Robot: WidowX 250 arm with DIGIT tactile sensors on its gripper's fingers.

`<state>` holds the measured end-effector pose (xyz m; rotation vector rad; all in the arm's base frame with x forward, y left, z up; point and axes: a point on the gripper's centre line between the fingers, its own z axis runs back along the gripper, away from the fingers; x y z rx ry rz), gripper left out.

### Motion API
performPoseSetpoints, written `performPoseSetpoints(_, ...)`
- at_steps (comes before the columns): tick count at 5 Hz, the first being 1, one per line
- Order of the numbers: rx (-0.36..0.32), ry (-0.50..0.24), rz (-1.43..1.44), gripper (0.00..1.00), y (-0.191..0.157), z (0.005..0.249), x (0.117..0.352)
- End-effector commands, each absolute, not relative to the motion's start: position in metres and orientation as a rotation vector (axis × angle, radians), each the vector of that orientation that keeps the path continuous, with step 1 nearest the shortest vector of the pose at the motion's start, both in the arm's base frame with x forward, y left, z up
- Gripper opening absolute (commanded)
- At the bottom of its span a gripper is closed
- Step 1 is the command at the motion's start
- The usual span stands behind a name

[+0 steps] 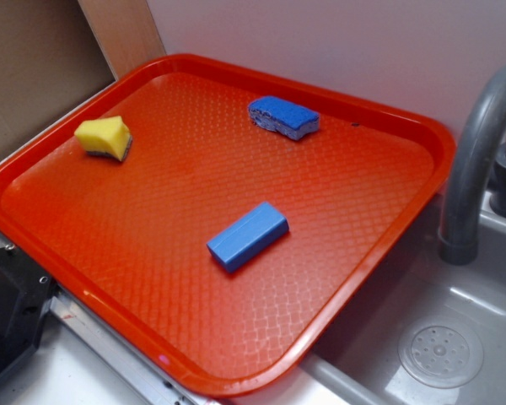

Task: Grab the blue block.

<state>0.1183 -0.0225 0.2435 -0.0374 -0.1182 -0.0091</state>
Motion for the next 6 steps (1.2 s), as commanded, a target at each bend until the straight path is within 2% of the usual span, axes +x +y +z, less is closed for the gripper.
performPoseSetpoints(1, -0.037, -0.118, -0.009, 1.0, -0.023, 0.244, 0.118)
performPoseSetpoints(2, -0.157, -0.169, 0.156, 1.0, -0.037, 0.223, 0.137)
performPoseSetpoints(3, -0.153, -0.228, 0.186, 1.0, -0.053, 0.209, 0.156)
performPoseSetpoints(4, -0.23, -0.242, 0.111, 1.0, -0.078, 0.188, 0.174)
performPoseSetpoints(6, -0.189, -0.219, -0.034, 1.0, -0.119, 0.135, 0.204)
